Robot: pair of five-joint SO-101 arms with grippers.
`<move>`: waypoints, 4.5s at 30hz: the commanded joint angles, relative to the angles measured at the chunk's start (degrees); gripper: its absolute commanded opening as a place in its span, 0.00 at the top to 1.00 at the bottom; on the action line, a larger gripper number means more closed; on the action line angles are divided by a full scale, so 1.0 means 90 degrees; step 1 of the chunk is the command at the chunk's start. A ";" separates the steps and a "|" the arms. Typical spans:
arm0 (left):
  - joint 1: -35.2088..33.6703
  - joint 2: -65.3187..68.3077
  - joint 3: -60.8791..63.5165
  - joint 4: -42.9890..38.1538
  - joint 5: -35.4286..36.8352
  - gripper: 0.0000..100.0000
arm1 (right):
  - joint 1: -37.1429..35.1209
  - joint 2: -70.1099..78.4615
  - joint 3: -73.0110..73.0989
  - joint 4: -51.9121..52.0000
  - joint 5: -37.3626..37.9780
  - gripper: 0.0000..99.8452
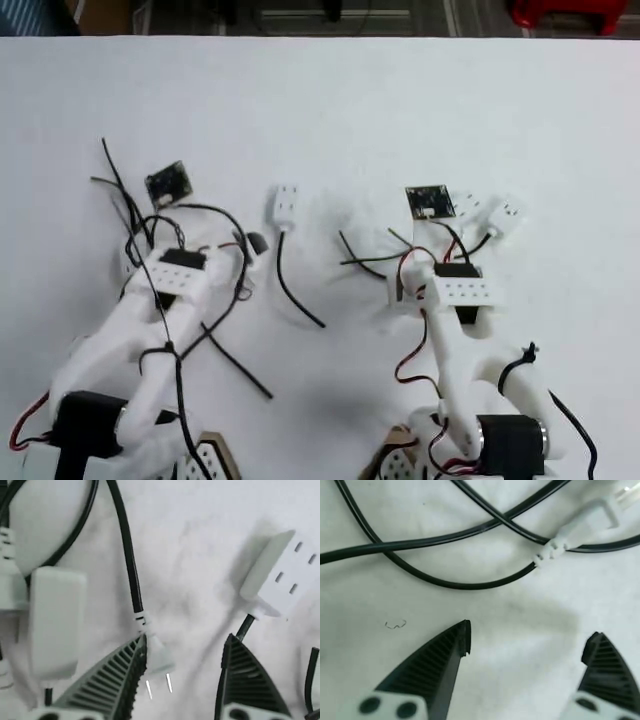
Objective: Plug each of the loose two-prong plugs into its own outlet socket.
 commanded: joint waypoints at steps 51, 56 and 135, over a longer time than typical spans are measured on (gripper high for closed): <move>-0.0181 0.5201 -0.6173 0.5685 0.1573 0.76 | -0.0024 -0.0210 -0.0029 -0.0093 -0.0010 0.64; 0.0005 0.5524 -0.6418 0.5705 0.1573 0.76 | -0.0024 -0.0210 -0.0029 -0.0093 -0.0010 0.64; -0.0532 0.0933 -0.8576 0.7189 -0.3175 0.98 | -0.0015 -0.0210 -0.0039 -0.0161 -0.0010 0.64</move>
